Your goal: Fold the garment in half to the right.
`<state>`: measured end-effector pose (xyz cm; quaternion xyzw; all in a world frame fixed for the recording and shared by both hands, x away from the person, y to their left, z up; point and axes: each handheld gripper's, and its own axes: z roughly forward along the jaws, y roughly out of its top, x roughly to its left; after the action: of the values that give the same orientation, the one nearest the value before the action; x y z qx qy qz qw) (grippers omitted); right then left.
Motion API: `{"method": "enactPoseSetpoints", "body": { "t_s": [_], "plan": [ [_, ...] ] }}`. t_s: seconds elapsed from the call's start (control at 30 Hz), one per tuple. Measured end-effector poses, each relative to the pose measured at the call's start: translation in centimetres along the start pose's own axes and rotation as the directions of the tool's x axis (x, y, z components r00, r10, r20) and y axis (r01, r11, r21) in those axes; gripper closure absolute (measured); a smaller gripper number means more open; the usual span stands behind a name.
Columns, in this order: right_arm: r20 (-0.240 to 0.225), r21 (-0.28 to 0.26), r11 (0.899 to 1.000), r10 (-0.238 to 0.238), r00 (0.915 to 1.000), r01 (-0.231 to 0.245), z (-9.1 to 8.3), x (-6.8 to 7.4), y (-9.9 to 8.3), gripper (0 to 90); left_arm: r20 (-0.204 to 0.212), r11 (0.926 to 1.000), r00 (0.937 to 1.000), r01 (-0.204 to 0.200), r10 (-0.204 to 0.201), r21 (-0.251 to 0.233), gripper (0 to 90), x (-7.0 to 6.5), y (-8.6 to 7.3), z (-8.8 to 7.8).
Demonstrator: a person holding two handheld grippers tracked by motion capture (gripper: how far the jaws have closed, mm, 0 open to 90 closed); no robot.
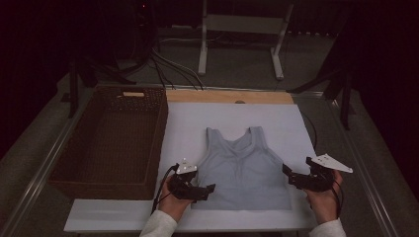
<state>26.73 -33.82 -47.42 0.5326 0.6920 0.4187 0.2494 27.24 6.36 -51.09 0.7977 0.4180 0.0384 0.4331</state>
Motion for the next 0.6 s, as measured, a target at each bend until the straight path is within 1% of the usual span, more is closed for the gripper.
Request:
{"method": "enactPoseSetpoints", "body": {
  "t_s": [0.07, 0.13, 0.23, 0.27, 0.3, 0.33, 0.37, 0.4, 0.47, 0.5, 0.53, 0.57, 0.6],
  "plan": [
    [-0.001, -0.003, 1.000, -0.001, 1.0000, 0.001, 0.0, 0.0, 0.0, 1.6, 0.005, 1.0000, 1.0000, 0.003, -0.003, -0.004, 12.7, 0.2, 0.2, 0.1],
    [-0.001, -0.003, 1.000, -0.001, 1.0000, 0.001, 0.0, 0.1, 0.0, 1.6, 0.015, 0.9998, 0.9999, 0.007, -0.007, -0.020, 13.4, 0.5, 0.4, 0.2],
    [0.000, -0.003, 1.000, -0.003, 1.0000, 0.003, 0.0, 0.1, 0.0, 1.6, 0.021, 0.9980, 0.9994, 0.030, -0.029, -0.056, 17.3, 0.9, 0.7, 0.2],
    [0.000, -0.003, 1.000, -0.003, 1.0000, 0.003, 0.0, 0.1, 0.0, 1.6, 0.012, 0.9972, 0.9993, 0.037, -0.036, -0.066, 17.3, 1.0, 0.7, 0.2],
    [0.000, -0.002, 1.000, -0.003, 1.0000, 0.003, -0.1, 0.1, 0.0, 1.6, -0.005, 0.9966, 0.9991, 0.042, -0.042, -0.071, 26.6, 1.0, 0.8, 0.2],
    [0.000, -0.002, 1.000, -0.003, 1.0000, 0.003, -0.1, 0.1, 0.0, 1.6, -0.027, 0.9967, 0.9989, 0.037, -0.039, -0.072, 26.6, 1.0, 0.9, 0.1],
    [-0.002, -0.002, 1.000, -0.003, 1.0000, 0.003, -0.1, 0.1, 0.0, 1.6, -0.034, 0.9958, 0.9987, 0.036, -0.039, -0.084, 42.2, 1.0, 1.0, 0.0],
    [-0.003, -0.001, 1.000, -0.004, 1.0000, 0.004, -0.1, 0.1, 0.0, 1.6, -0.032, 0.9944, 0.9987, 0.037, -0.041, -0.099, 42.2, 1.0, 1.0, -0.1],
    [-0.006, 0.001, 1.000, -0.006, 1.0000, 0.006, 0.0, 0.1, 0.0, 1.6, -0.038, 0.9931, 0.9983, 0.039, -0.044, -0.110, 55.8, 1.0, 1.1, -0.4],
    [-0.007, 0.001, 1.000, -0.007, 1.0000, 0.007, 0.0, 0.1, 0.0, 1.7, -0.034, 0.9928, 0.9982, 0.045, -0.049, -0.111, 65.9, 0.9, 1.2, -0.4],
    [-0.007, 0.001, 1.000, -0.007, 1.0000, 0.007, 0.0, 0.1, 0.0, 1.7, -0.033, 0.9927, 0.9980, 0.050, -0.054, -0.110, 65.9, 0.9, 1.2, -0.5],
    [-0.007, 0.001, 1.000, -0.009, 0.9999, 0.009, 0.0, 0.1, 0.0, 1.6, -0.037, 0.9931, 0.9978, 0.051, -0.056, -0.105, 74.8, 0.9, 1.2, -0.5],
    [-0.007, 0.001, 1.000, -0.009, 0.9999, 0.009, 0.0, 0.1, 0.0, 1.6, -0.037, 0.9932, 0.9978, 0.052, -0.056, -0.104, 74.8, 0.8, 1.2, -0.5]
  ]
}}
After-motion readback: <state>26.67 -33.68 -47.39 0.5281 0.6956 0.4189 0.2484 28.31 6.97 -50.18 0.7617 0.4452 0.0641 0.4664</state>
